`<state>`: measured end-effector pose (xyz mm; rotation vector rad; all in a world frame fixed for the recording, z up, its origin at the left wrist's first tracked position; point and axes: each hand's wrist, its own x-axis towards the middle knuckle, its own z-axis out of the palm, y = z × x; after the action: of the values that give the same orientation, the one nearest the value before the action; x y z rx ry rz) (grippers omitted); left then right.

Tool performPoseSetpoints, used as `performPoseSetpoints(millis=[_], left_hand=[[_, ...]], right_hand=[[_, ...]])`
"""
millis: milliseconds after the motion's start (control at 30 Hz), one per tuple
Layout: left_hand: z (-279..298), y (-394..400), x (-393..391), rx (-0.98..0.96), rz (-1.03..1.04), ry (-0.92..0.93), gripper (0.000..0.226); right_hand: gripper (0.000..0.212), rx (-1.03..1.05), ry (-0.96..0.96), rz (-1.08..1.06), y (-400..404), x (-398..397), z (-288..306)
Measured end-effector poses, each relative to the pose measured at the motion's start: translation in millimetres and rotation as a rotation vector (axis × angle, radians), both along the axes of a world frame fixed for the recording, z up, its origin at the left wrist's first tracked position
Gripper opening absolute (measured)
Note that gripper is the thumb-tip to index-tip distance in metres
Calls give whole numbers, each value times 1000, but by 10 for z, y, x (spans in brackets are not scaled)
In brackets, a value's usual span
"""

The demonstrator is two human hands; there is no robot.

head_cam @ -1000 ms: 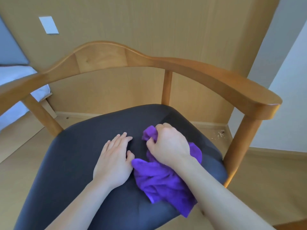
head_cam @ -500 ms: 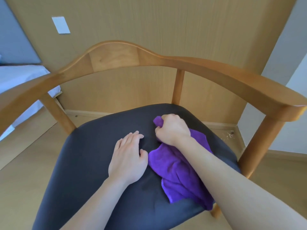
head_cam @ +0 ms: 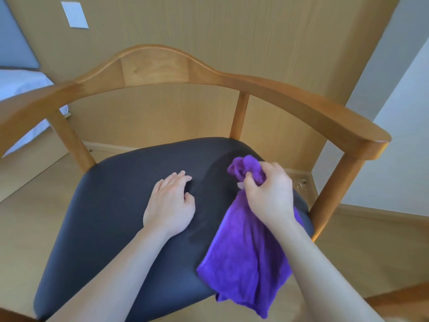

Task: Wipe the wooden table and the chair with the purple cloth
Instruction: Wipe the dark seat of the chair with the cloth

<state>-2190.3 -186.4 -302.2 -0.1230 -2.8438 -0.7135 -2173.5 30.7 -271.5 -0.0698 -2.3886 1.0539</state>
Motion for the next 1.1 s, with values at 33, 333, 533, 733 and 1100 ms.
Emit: performPoseSetpoints(millis=[33, 333, 533, 733, 1100], left_hand=[[-1, 2, 6, 1, 4, 0, 50], [-8, 6, -6, -7, -1, 1, 51], [13, 8, 2, -11, 7, -1, 51], [23, 13, -9, 1, 3, -14, 51], [-18, -14, -47, -14, 32, -13, 49]], right_hand=[[14, -90, 14, -98, 106, -133, 89], [66, 436, -544, 174, -236, -894, -189], [62, 419, -441, 334, -255, -700, -150], [55, 369, -328, 469, -281, -306, -111], [21, 438, -234, 249, -290, -499, -101]])
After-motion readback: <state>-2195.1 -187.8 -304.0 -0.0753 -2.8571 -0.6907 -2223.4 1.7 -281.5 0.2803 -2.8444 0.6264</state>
